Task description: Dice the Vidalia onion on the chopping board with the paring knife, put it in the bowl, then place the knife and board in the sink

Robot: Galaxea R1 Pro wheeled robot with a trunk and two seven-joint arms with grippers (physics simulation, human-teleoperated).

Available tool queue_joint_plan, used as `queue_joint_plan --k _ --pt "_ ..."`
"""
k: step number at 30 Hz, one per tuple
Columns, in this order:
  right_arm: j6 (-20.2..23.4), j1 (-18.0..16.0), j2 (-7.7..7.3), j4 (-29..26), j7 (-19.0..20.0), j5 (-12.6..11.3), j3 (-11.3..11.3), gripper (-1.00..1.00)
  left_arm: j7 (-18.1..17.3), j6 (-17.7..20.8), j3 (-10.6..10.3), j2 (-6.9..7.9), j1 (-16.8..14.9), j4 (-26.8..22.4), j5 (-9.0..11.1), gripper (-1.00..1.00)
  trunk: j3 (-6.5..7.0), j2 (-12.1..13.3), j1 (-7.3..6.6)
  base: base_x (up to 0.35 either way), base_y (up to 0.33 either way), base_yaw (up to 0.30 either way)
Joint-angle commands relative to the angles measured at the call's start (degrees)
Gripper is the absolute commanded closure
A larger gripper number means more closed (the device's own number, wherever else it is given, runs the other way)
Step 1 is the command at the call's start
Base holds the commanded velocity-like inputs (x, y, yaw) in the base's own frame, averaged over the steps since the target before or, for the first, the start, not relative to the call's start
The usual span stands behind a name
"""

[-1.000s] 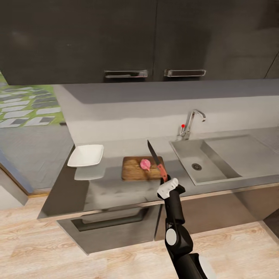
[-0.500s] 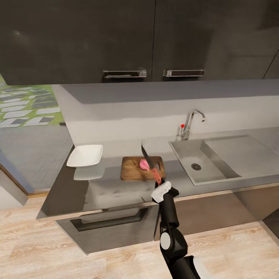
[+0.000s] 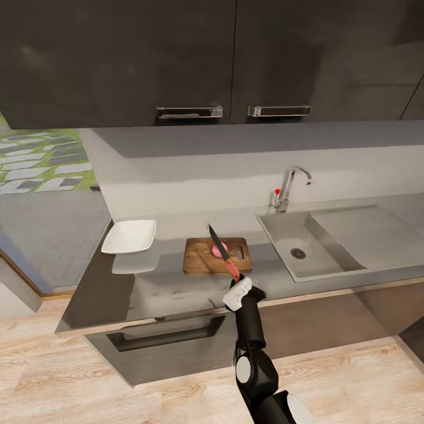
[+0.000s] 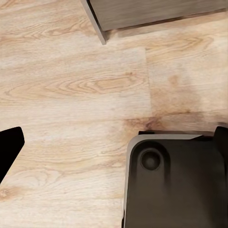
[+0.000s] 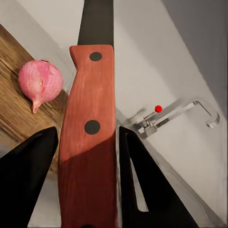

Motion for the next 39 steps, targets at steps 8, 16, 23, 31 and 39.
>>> queue_joint_plan --k 8,16,23,31,39 --pt "7.4 0.0 0.00 -0.8 0.1 5.8 1.7 1.00 0.3 -0.1 -0.5 0.23 -0.5 1.0 0.5 -1.00 -0.10 -0.1 0.03 0.000 0.000 0.000" --pt "11.0 0.0 0.00 -2.1 3.8 25.5 1.7 1.00 0.3 -0.1 -0.5 0.69 -2.0 2.2 0.5 -1.00 -0.10 -0.1 0.03 0.000 0.000 0.000" --pt "11.3 0.0 0.00 -3.8 6.4 27.0 1.8 1.00 0.3 -0.1 -0.4 0.70 -2.0 2.3 0.5 -1.00 -0.10 -0.1 0.03 0.000 0.000 0.000" --pt "11.3 0.0 0.00 -7.1 8.0 27.1 1.9 1.00 0.3 -0.1 -0.5 0.52 -2.0 2.3 0.5 -1.00 -0.10 -0.1 0.03 0.000 0.000 0.000" --pt "11.3 0.0 0.00 -8.5 8.0 27.1 2.0 1.00 0.3 -0.1 -0.5 0.47 -2.0 2.3 0.5 -1.00 -0.10 -0.1 0.03 0.000 0.000 0.000"
